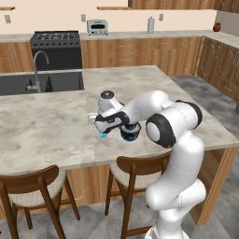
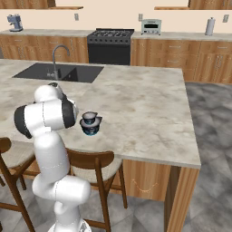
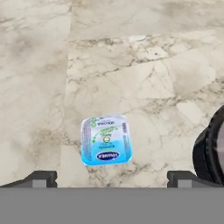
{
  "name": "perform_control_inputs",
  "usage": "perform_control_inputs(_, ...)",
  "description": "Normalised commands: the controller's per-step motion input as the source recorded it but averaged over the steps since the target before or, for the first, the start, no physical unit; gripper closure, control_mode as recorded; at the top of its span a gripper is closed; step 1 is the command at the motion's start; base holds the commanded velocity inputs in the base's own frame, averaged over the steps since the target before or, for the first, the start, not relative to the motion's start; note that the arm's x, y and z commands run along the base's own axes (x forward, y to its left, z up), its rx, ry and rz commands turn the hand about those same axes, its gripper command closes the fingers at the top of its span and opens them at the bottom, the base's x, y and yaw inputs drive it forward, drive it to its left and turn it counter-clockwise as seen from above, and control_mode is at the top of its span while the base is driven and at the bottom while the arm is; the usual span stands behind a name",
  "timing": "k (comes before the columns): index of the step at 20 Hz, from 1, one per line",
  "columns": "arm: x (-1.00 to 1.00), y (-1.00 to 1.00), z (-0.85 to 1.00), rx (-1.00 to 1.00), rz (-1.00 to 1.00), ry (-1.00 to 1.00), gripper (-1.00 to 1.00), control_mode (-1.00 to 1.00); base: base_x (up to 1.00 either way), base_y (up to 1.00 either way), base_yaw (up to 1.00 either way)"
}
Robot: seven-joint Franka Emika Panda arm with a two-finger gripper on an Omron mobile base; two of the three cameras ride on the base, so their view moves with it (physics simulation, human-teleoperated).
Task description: Stack the yogurt containers by placing the smaller containers on top of the larger containers.
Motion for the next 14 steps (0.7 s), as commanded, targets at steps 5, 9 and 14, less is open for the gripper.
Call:
perform_control_inputs(5,0.02,0.0,-0.02,0.0,0.0,0.0,-1.0,-1.0,0.0,0.0,0.0)
perform_control_inputs(9,0.03,0.0,-0.18,0.0,0.0,0.0,-1.0,-1.0,0.0,0.0,0.0)
perform_control_inputs(14,0.09,0.0,-0.23,0.0,0.0,0.0,-1.0,-1.0,0.0,0.0,0.0)
